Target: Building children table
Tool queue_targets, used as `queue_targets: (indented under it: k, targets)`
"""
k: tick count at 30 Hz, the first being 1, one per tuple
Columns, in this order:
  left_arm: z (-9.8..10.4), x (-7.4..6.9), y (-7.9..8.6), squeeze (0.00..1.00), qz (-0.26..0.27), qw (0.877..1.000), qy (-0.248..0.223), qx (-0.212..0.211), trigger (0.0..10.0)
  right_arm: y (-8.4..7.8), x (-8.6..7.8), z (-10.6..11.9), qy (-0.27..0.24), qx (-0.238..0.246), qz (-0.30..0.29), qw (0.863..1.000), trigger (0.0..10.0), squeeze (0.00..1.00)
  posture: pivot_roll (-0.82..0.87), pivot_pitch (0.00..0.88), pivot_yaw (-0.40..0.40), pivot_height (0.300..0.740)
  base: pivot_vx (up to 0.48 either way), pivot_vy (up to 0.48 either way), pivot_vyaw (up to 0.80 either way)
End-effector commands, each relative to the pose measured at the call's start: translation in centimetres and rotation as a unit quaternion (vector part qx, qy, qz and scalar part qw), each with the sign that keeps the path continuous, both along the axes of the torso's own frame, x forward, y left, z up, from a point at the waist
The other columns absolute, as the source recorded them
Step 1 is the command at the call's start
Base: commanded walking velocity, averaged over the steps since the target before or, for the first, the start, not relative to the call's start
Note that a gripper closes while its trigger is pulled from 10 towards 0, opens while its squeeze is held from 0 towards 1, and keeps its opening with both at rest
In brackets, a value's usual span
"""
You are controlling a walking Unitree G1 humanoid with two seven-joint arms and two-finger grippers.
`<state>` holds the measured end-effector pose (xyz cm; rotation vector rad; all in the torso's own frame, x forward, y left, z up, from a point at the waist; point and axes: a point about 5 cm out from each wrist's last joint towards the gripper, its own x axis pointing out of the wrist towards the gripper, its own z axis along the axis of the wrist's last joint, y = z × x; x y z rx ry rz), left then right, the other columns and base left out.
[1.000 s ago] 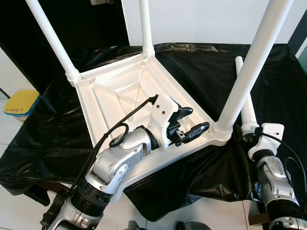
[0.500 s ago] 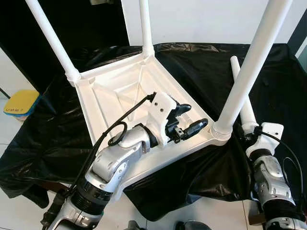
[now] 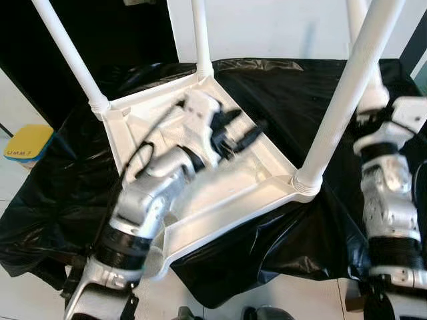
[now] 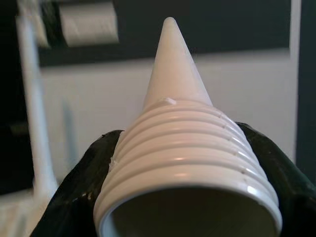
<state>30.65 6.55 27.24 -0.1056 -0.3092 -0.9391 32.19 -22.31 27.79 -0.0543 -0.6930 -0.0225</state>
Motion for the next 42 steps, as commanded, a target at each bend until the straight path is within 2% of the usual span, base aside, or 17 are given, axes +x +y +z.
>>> queue_targets:
  k: [1, 3, 4, 5, 6, 8, 9, 11, 14, 15, 16, 18, 23, 26, 33, 36, 42]
  targets:
    - [1.2, 0.2, 0.9, 0.00, -0.008, 0.999, -0.014, -0.031, 10.0, 1.2, -0.9, 3.7, -0.079, -0.019, 0.027, 0.996, 10.0, 0.00, -0.17, 0.075, 0.049, 0.740, 0.000, 0.000, 0.00]
    - [1.2, 0.2, 0.9, 0.00, -0.008, 0.999, -0.014, -0.031, 10.0, 1.2, -0.9, 3.7, -0.079, -0.019, 0.027, 0.996, 10.0, 0.00, -0.17, 0.075, 0.049, 0.740, 0.000, 0.000, 0.00]
    - [1.9, 0.3, 1.3, 0.00, -0.011, 0.999, -0.019, -0.047, 10.0, 1.8, -1.3, 5.1, -0.108, -0.024, 0.038, 0.993, 10.0, 0.00, -0.18, 0.074, 0.052, 0.740, 0.000, 0.000, 0.00]
    - [1.9, 0.3, 1.3, 0.00, -0.011, 0.999, -0.019, -0.047, 10.0, 1.8, -1.3, 5.1, -0.108, -0.024, 0.038, 0.993, 10.0, 0.00, -0.18, 0.074, 0.052, 0.740, 0.000, 0.000, 0.00]
    - [2.7, 0.3, 1.7, 0.00, -0.015, 0.997, -0.029, -0.064, 10.0, 2.5, -1.8, 7.5, -0.156, -0.032, 0.059, 0.986, 10.0, 0.00, -0.17, 0.072, 0.056, 0.740, 0.000, 0.000, 0.00]
    - [3.5, 0.5, 2.2, 0.00, -0.019, 0.996, -0.037, -0.079, 10.0, 3.4, -2.8, 10.5, -0.214, -0.042, 0.081, 0.973, 10.0, 0.00, -0.17, 0.071, 0.061, 0.740, 0.000, 0.000, 0.00]
    - [3.5, 0.5, 2.2, 0.00, -0.019, 0.996, -0.037, -0.079, 10.0, 3.4, -2.8, 10.5, -0.214, -0.042, 0.081, 0.973, 10.0, 0.00, -0.17, 0.071, 0.061, 0.740, 0.000, 0.000, 0.00]
    - [4.1, 0.8, 2.7, 0.00, -0.016, 0.995, -0.034, -0.093, 10.0, 4.2, -4.2, 13.8, -0.274, -0.052, 0.098, 0.955, 10.0, 0.00, -0.17, 0.070, 0.065, 0.740, 0.000, 0.000, 0.00]
    - [4.3, 0.9, 2.9, 0.00, -0.014, 0.995, -0.034, -0.097, 10.0, 4.4, -4.8, 14.9, -0.294, -0.055, 0.105, 0.948, 10.0, 0.00, -0.17, 0.070, 0.065, 0.740, 0.000, 0.000, 0.00]
    - [4.4, 1.0, 3.2, 0.00, -0.006, 0.995, -0.033, -0.098, 10.0, 4.7, -5.7, 16.4, -0.322, -0.059, 0.117, 0.938, 10.0, 0.00, -0.16, 0.070, 0.068, 0.740, 0.000, 0.000, 0.00]
    - [4.4, 1.1, 3.2, 0.00, -0.005, 0.995, -0.032, -0.099, 10.0, 4.8, -6.0, 16.9, -0.332, -0.060, 0.121, 0.933, 10.0, 0.00, -0.16, 0.070, 0.068, 0.740, 0.000, 0.000, 0.00]
    - [4.4, 1.2, 3.3, 0.00, -0.005, 0.995, -0.031, -0.100, 10.0, 4.8, -6.2, 17.2, -0.338, -0.060, 0.124, 0.931, 10.0, 0.00, -0.16, 0.070, 0.068, 0.740, 0.000, 0.000, 0.00]
    - [4.2, 1.3, 3.4, 0.00, -0.001, 0.994, -0.020, -0.104, 10.0, 5.2, -8.0, 19.2, -0.382, -0.055, 0.147, 0.911, 10.0, 0.00, -0.16, 0.067, 0.077, 0.740, 0.000, 0.000, 0.00]
    - [4.1, 1.4, 3.4, 0.00, 0.000, 0.994, -0.018, -0.104, 10.0, 5.3, -8.4, 19.5, -0.390, -0.053, 0.153, 0.907, 10.0, 0.00, -0.16, 0.067, 0.078, 0.740, 0.000, 0.000, 0.00]
    - [4.2, 1.8, 3.6, 0.00, 0.006, 0.994, -0.012, -0.110, 10.0, 6.1, -10.2, 21.0, -0.419, -0.039, 0.211, 0.882, 10.0, 0.00, -0.17, 0.061, 0.083, 0.740, 0.000, 0.000, 0.00]
    - [4.3, 1.8, 3.6, 0.00, 0.006, 0.994, -0.012, -0.110, 10.0, 6.2, -10.2, 21.1, -0.418, -0.040, 0.218, 0.881, 10.0, 0.00, -0.17, 0.061, 0.083, 0.740, 0.000, 0.000, 0.00]
    - [4.2, 1.8, 3.7, 0.00, 0.012, 0.994, -0.013, -0.112, 10.0, 7.5, -10.0, 20.6, -0.384, -0.057, 0.281, 0.878, 10.0, 0.00, -0.17, 0.056, 0.076, 0.740, 0.000, 0.000, 0.00]
